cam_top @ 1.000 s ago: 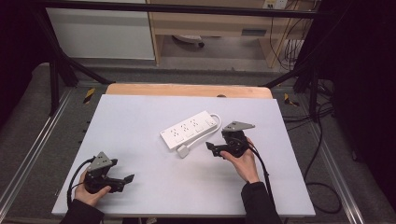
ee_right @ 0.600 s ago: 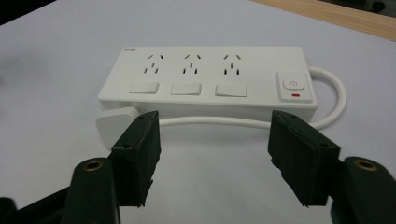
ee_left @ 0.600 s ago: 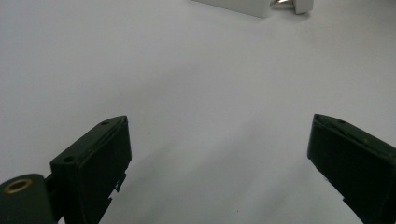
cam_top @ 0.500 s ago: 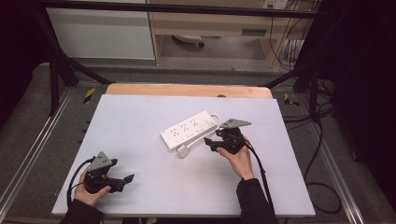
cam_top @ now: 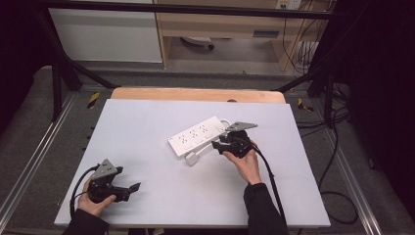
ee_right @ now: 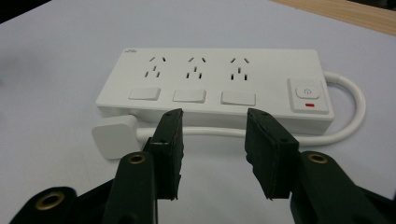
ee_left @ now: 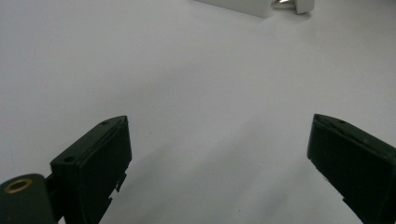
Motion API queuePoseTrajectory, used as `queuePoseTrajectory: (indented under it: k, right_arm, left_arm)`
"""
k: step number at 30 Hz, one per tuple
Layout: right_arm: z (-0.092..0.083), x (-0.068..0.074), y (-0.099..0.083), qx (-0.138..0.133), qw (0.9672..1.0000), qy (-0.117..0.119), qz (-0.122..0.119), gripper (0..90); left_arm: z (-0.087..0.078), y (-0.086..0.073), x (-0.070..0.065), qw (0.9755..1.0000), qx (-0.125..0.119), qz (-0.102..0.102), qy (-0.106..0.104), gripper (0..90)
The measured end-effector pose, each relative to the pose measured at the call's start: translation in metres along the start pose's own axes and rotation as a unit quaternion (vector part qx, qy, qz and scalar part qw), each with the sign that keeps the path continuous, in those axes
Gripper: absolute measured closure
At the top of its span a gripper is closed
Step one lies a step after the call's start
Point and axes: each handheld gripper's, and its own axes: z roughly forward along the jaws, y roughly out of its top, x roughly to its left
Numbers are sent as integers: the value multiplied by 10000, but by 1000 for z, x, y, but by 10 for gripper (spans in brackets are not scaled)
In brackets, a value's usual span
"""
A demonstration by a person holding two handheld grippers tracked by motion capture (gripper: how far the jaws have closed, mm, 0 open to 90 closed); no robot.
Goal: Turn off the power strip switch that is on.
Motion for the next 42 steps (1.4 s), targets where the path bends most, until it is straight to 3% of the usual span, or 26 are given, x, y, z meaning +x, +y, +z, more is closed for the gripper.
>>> queuePoseTrajectory:
  k: [42]
  right_arm:
    - [30, -12, 18, 36, 9999, -111, 106, 900]
  left_arm:
    - [-1, 0, 0, 10000, -20, -2, 5, 62]
